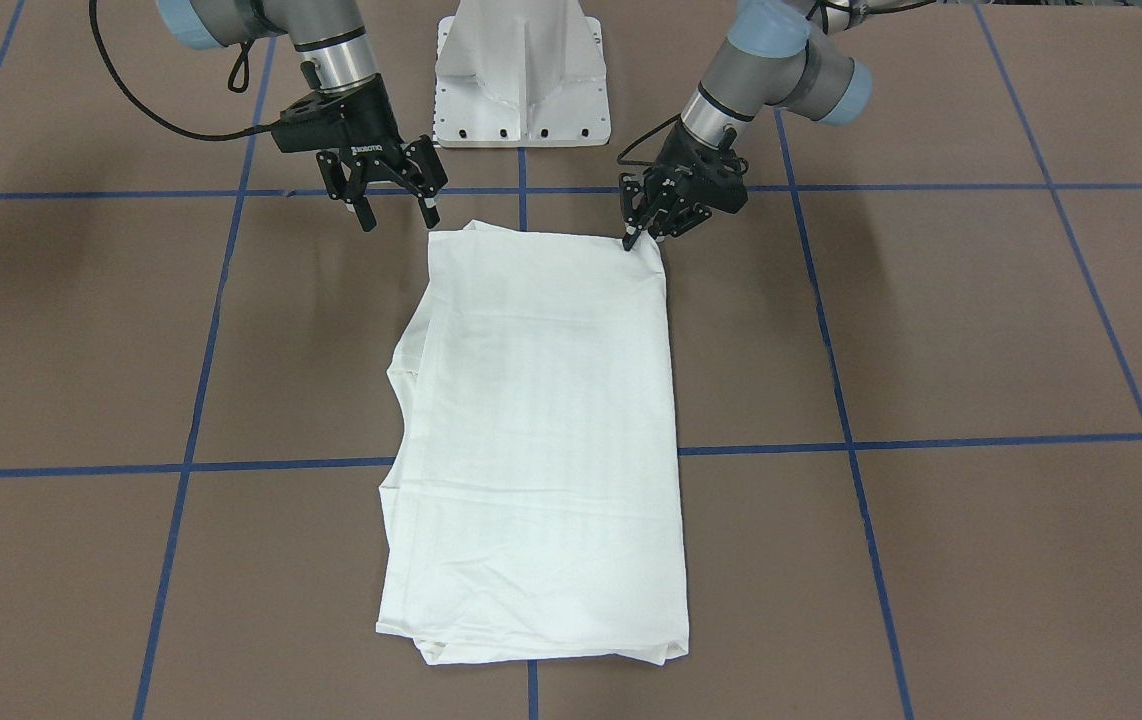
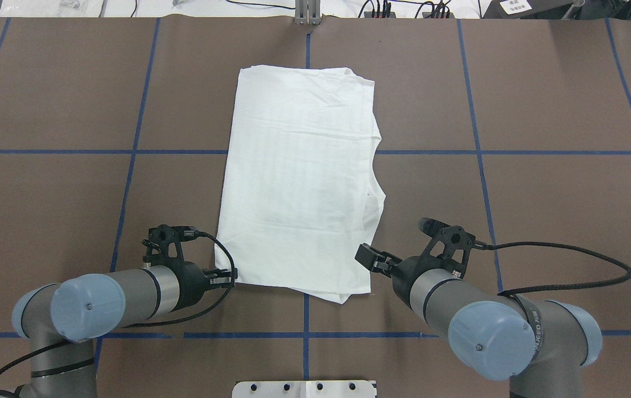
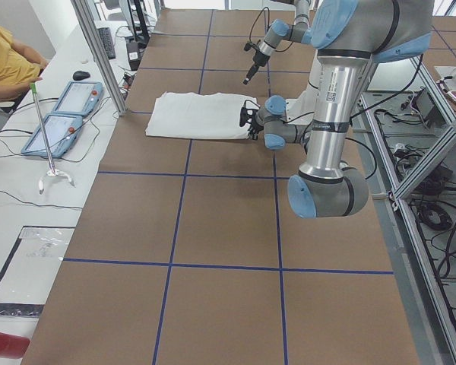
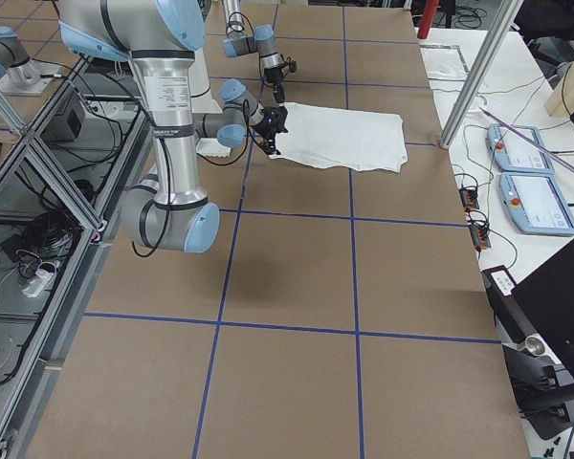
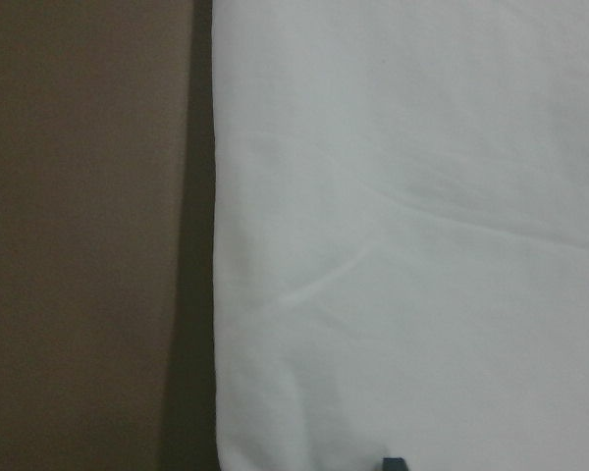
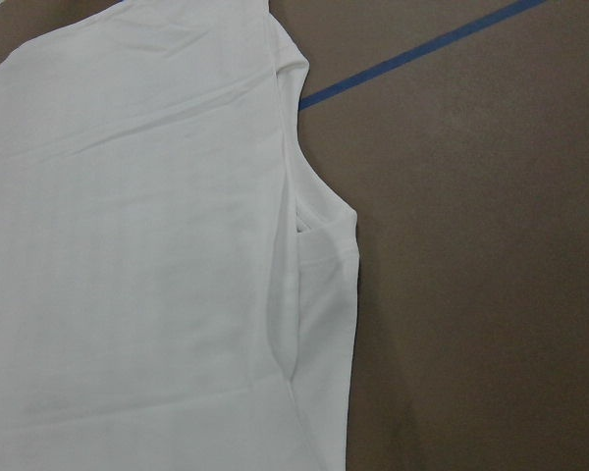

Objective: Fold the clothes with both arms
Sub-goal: 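Lower both grippers to the shirt edge nearest the robot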

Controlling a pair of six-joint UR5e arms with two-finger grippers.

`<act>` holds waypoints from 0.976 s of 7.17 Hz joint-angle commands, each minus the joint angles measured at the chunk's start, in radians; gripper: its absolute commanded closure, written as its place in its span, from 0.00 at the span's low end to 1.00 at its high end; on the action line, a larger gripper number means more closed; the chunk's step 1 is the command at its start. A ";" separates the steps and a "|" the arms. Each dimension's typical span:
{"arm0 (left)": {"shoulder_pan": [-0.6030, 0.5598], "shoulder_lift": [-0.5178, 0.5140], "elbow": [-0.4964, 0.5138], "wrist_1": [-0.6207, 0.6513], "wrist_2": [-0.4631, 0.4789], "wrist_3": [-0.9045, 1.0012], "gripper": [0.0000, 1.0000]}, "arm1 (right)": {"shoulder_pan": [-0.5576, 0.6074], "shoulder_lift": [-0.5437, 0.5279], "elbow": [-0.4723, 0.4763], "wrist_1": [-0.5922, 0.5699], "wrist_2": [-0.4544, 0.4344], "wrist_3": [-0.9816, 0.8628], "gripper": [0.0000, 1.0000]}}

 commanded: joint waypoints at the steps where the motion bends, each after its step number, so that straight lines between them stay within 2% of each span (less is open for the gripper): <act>1: 0.000 -0.002 -0.007 0.000 0.000 0.000 1.00 | -0.027 0.080 -0.056 -0.086 -0.007 0.176 0.12; 2: 0.000 0.000 -0.007 -0.002 0.000 0.000 1.00 | -0.033 0.155 -0.084 -0.207 0.004 0.281 0.18; 3: 0.000 -0.002 -0.007 -0.002 0.002 -0.002 1.00 | -0.044 0.188 -0.090 -0.269 0.050 0.352 0.18; 4: 0.000 -0.002 -0.009 -0.002 0.009 -0.002 1.00 | -0.055 0.209 -0.119 -0.288 0.061 0.405 0.19; 7: 0.000 -0.002 -0.012 -0.002 0.023 0.000 1.00 | -0.056 0.258 -0.194 -0.288 0.062 0.414 0.21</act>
